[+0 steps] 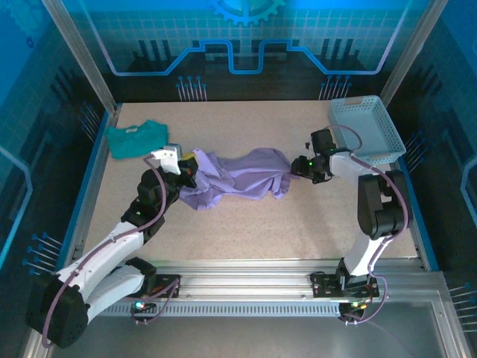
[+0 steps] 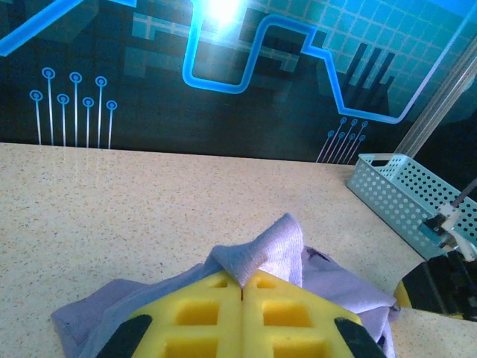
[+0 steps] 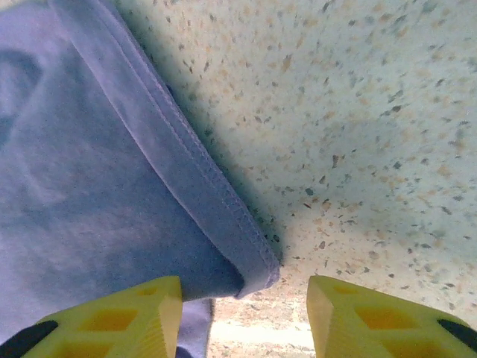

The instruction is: Fold the inside-out t-shirt

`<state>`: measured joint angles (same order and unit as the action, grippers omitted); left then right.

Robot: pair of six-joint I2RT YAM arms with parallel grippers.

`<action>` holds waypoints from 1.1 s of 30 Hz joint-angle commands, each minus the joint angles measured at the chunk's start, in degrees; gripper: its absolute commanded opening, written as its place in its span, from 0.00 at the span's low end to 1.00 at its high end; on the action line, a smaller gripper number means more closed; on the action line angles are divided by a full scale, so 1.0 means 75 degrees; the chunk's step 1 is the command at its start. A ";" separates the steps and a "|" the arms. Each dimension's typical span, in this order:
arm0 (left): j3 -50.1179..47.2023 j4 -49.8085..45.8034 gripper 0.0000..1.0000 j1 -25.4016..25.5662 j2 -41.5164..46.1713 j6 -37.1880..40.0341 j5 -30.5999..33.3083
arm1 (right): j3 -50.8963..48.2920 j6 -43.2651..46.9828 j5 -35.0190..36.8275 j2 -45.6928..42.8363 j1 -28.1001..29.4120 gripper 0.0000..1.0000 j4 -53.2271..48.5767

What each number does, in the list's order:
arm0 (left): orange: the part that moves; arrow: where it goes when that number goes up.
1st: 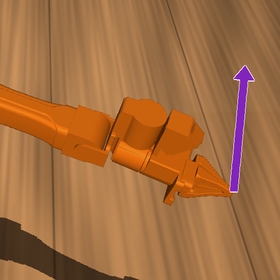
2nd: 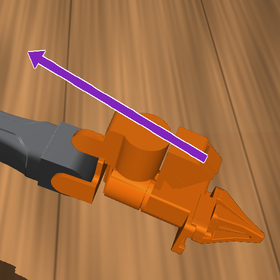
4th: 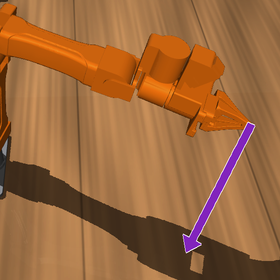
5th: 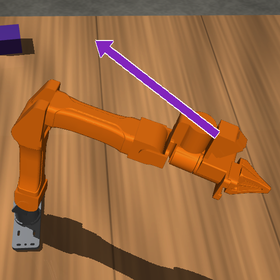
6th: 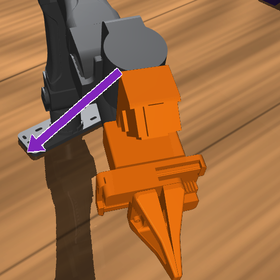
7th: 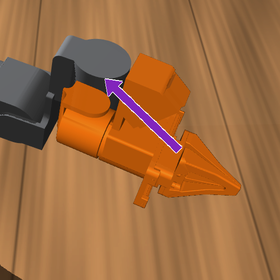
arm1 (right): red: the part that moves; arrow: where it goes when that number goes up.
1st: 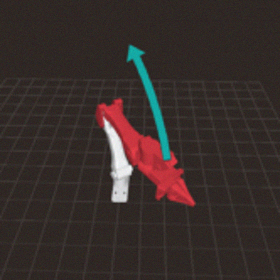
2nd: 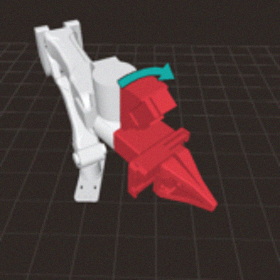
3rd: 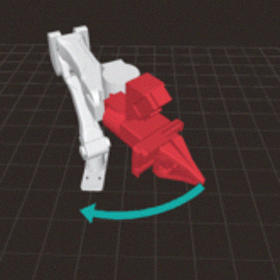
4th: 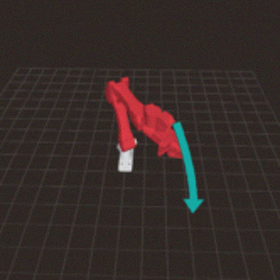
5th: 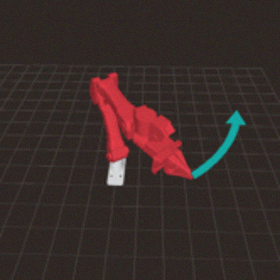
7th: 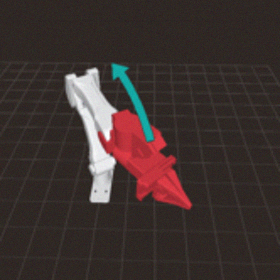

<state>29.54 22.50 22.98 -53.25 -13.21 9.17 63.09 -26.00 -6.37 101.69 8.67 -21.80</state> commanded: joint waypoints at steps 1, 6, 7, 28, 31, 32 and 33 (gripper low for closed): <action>0.0304 0.0044 0.00 -0.0076 -0.0001 0.0062 0.0043 | 0.0172 -0.0070 -0.0242 0.0283 -0.0058 0.43 0.0070; 0.0304 0.0014 0.00 -0.0076 0.0022 0.0081 0.0056 | 0.0292 -0.0068 -0.0292 0.0531 -0.0088 0.29 0.0240; 0.0304 0.0011 0.00 -0.0076 0.0031 0.0074 0.0059 | 0.0323 -0.0061 -0.0336 0.0550 -0.0099 0.25 0.0264; 0.3523 -0.1854 0.00 -0.2433 -0.0055 -0.2430 -0.0121 | 0.0911 0.0816 -0.2384 -0.3736 -0.1244 0.00 0.1790; 0.4697 -0.2431 0.00 -0.3096 -0.0485 -0.2696 -0.0792 | 0.1513 0.0853 -0.2882 -0.4023 -0.1611 0.00 0.1732; 0.5031 -0.2544 0.00 -0.3312 -0.0607 -0.2752 -0.0970 | 0.1735 0.0876 -0.2950 -0.4089 -0.1701 0.00 0.1655; 0.5427 -0.2755 0.00 -0.3546 -0.0752 -0.2828 -0.1131 | 0.1975 0.0926 -0.2990 -0.4144 -0.1812 0.00 0.1557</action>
<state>64.34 6.46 -0.23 -57.21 -30.92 6.13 73.54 -20.49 -24.03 72.75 -2.98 -11.07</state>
